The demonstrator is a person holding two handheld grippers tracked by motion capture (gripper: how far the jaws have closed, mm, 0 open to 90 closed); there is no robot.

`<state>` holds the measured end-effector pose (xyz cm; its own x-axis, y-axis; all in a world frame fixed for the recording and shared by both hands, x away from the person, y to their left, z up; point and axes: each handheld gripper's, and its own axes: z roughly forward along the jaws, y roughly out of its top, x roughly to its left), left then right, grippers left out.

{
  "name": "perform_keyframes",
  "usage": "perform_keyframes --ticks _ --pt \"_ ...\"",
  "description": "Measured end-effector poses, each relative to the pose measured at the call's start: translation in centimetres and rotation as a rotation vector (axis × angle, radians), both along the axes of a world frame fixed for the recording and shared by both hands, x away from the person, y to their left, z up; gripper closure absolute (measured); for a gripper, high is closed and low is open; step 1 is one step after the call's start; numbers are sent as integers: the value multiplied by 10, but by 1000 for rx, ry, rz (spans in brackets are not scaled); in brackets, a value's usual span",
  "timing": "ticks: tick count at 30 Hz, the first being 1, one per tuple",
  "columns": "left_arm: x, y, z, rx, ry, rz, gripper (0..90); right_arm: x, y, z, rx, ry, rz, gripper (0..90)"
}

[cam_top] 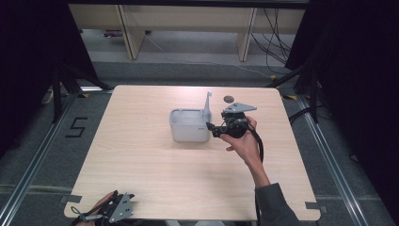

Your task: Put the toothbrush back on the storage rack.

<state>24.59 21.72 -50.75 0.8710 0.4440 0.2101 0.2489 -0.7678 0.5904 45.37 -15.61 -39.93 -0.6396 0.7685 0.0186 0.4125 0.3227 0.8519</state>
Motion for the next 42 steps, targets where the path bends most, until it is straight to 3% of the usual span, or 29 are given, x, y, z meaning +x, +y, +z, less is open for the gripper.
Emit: perform_keyframes --ticks 1,3,6,7,14,16,17,18,19,28,29,34,35,38,40,41,42 --pt "0 0 0 0 0 2 166 0 -1 -1 -6 -17 6 272" --pt "0 0 0 -1 1 1 166 -4 -1 -3 6 7 -7 264" --pt "0 0 0 -1 -2 2 166 -5 -4 -6 -19 -9 10 257" --pt "0 0 0 -1 -2 3 166 -6 -5 -6 -21 11 3 256" --pt "0 0 0 -2 0 2 166 -16 -10 -12 -34 22 -5 247" --pt "0 0 0 1 -1 5 166 -19 -11 -13 -31 22 3 246" --pt "0 0 0 1 -1 5 166 -21 -9 -14 -3 45 -5 245" --pt "0 0 0 0 1 5 166 -21 -10 -15 -13 35 14 246" --pt "0 0 0 -2 1 4 166 -24 -10 -15 -12 47 -5 245" --pt "0 0 0 0 0 6 166 -32 -11 -18 -26 29 33 244" --pt "0 0 0 0 -1 5 166 -34 -10 -18 -14 47 23 244" --pt "0 1 0 1 -1 6 166 -38 -10 -20 -26 33 35 243" --pt "0 0 0 -2 1 5 166 -42 -8 -21 -8 50 27 239" --pt "0 1 0 -1 -1 8 166 -44 -10 -22 -32 34 39 221" --pt "0 1 1 -1 -3 6 166 -48 -9 -24 -9 45 13 211" --pt "0 1 1 -1 -3 6 166 -46 -10 -25 -22 28 47 208" --pt "0 0 0 1 0 5 166 -48 -12 -26 -32 20 35 206"
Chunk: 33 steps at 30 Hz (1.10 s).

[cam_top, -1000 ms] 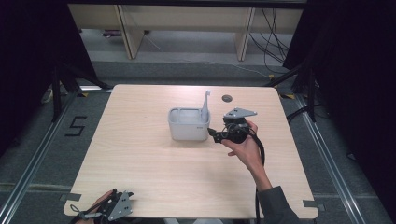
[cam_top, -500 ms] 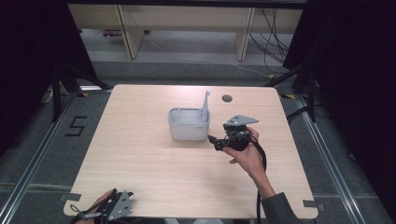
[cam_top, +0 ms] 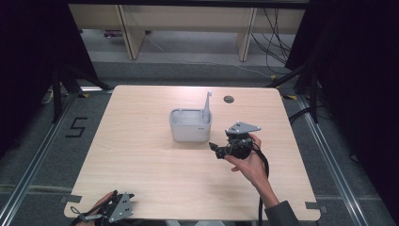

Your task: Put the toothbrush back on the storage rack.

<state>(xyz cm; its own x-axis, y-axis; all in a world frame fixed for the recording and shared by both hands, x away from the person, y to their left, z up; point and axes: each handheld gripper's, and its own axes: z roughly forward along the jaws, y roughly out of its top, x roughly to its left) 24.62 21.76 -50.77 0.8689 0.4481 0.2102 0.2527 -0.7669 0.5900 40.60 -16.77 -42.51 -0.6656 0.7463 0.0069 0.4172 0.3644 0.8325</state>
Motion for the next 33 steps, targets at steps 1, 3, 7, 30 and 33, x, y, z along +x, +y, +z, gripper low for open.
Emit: perform_keyframes --ticks 1,3,7,30,33 --pt "0 0 0 0 0 0 165 0 0 0 0 0 0 206" --pt "-1 0 0 10 -6 7 166 -4 0 -4 22 24 -10 198" --pt "1 1 1 13 -7 5 166 -8 -1 -9 31 29 0 197" --pt "-1 2 2 10 -10 12 165 -37 2 -31 13 50 46 203" --pt "-1 2 2 13 -11 10 165 -40 2 -32 12 55 50 211"
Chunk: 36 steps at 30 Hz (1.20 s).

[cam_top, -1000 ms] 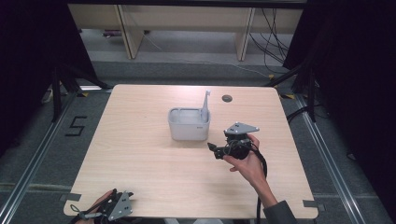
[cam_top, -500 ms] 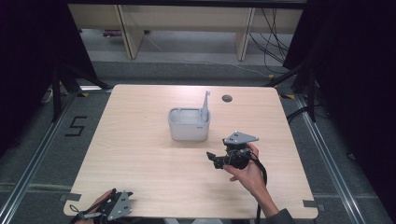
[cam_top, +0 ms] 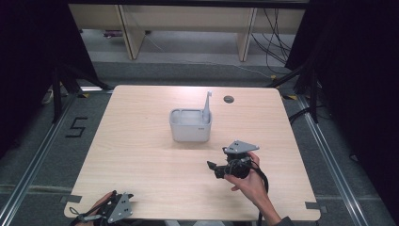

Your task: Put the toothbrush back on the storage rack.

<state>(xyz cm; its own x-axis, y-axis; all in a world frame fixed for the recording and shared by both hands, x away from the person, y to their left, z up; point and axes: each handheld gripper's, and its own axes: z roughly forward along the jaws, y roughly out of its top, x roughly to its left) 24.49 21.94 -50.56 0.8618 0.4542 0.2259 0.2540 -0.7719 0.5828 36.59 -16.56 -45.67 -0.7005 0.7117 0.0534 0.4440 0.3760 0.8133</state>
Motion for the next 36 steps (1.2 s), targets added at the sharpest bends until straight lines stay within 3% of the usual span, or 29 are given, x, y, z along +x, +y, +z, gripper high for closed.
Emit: perform_keyframes --ticks 2,3,17,18,24,26,30,31,32,34,36 --pt "0 0 1 -5 -5 4 165 -2 -1 -3 -7 -14 13 210" --pt "0 0 1 -5 -4 3 165 -6 0 -3 2 15 2 210" --pt "0 0 2 -6 -1 -4 165 -20 -5 -17 -7 33 26 198" --pt "0 0 1 -7 1 -4 165 -24 -5 -18 2 58 13 196" --pt "0 0 1 -5 -2 1 165 -32 -10 -22 1 42 39 177" --pt "0 0 0 -8 5 0 165 -38 -9 -23 23 91 10 176" --pt "0 0 0 -8 3 0 165 -41 -13 -25 13 65 33 174" --pt "0 0 1 -7 2 1 165 -43 -12 -26 24 87 25 175" --pt "0 0 1 -8 2 0 165 -44 -13 -26 10 64 28 174" --pt "0 0 1 -8 4 -2 165 -46 -13 -26 18 86 28 174" --pt "0 0 0 -7 4 -1 165 -49 -15 -27 -16 77 36 177"
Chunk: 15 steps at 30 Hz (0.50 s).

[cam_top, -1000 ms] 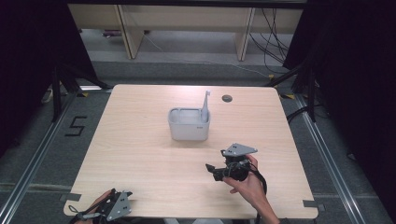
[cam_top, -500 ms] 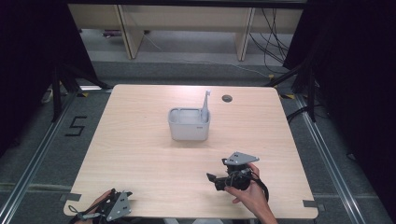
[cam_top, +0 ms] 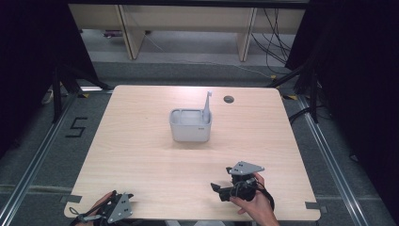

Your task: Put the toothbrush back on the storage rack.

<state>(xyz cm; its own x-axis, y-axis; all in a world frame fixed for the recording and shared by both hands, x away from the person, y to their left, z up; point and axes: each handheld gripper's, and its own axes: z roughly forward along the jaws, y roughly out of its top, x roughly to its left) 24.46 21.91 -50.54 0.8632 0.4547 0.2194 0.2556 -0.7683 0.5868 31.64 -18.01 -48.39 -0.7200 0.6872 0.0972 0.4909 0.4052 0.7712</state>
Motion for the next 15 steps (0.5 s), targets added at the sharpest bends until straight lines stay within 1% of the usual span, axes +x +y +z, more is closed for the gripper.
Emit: perform_keyframes --ticks 1,3,5,6,7,8,10,11,12,13,15 --pt "0 0 0 0 -1 1 165 0 0 -1 -18 -14 8 177" --pt "0 0 0 -2 3 -3 165 -4 0 -1 -24 -15 4 177" --pt "0 0 0 0 -1 1 165 -6 0 -2 -33 -11 13 178" --pt "0 0 0 0 0 1 165 -7 0 -2 -53 -25 12 178" --pt "0 0 0 1 -1 0 165 -7 0 -3 -60 -32 16 178" --pt "0 0 0 2 0 -2 165 -8 -1 -3 -68 -26 28 178" --pt "0 0 0 2 0 -2 165 -10 -2 -3 -63 -19 23 178" --pt "0 0 0 2 -2 0 165 -11 -3 -3 -64 -17 8 178" --pt "0 0 0 1 -1 0 165 -12 -4 -4 -68 -31 20 178" --pt "0 0 0 2 -1 -1 165 -15 -6 -5 -65 2 13 178" --pt "0 0 0 4 -1 -3 165 -16 -8 -6 -78 -9 15 178"
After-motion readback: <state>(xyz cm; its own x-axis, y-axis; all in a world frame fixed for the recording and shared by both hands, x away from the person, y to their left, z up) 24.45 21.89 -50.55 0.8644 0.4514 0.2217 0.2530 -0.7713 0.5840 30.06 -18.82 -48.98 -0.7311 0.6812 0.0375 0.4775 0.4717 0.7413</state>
